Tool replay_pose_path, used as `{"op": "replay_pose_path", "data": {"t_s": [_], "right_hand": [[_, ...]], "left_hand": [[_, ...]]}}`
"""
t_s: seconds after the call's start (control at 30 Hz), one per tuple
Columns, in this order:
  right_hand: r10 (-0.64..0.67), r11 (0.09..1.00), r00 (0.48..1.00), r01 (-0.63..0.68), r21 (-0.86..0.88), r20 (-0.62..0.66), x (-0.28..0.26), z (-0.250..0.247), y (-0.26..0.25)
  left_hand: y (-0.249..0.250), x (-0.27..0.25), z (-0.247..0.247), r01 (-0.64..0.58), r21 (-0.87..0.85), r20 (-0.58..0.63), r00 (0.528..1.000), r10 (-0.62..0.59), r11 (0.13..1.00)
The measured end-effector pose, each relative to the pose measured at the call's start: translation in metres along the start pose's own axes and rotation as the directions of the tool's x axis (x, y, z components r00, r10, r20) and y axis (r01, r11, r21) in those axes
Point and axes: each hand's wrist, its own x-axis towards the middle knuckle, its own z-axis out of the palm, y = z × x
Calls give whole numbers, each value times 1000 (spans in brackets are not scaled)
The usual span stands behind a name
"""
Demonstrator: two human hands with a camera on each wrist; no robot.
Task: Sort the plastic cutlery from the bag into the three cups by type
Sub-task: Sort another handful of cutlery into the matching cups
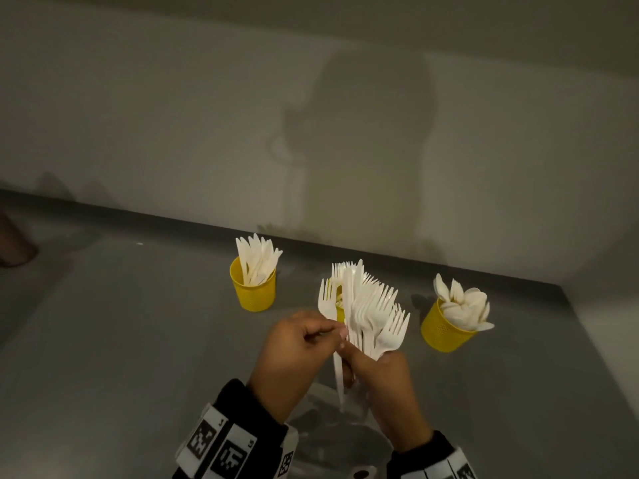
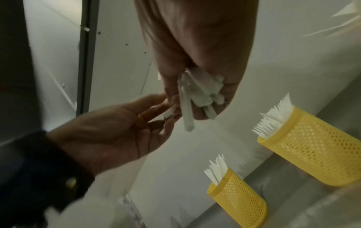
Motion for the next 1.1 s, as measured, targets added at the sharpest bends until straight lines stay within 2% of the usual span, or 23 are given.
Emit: {"op": "replay_pose_path", "data": {"t_s": [0.1, 0.27, 0.47, 0.67, 0.77, 0.9, 1.0, 1.1], "right_hand": [[-23, 989, 997, 11, -147, -78, 2, 11, 5], [-122, 970, 992, 109, -218, -46, 4, 29, 8], [-140, 969, 990, 137, -206, 4, 5, 38, 6], [-132, 978, 991, 124, -169, -33, 3, 36, 8], [-119, 976, 993, 114, -184, -13, 5, 31, 12], [-51, 982, 997, 60, -177, 54, 8, 26, 17], [19, 999, 996, -15, -47, 84, 5, 24, 20], [69, 996, 991, -75, 54, 111, 3, 19, 21]], "left_hand": [[-2, 4, -7, 69, -17, 5, 998, -69, 997], [-6, 7, -12, 135, -140, 36, 991, -131, 981], [-22, 14, -16, 223, -263, -7, 972, -234, 939], [-34, 18, -13, 316, -354, 17, 943, -331, 881], [-34, 17, -15, 312, -315, 55, 949, -311, 897], [-35, 19, -18, 286, -178, 105, 957, -270, 942], [-33, 21, -18, 264, -89, 104, 961, -255, 960], [-34, 21, -16, 282, -109, 104, 957, -271, 953]]}}
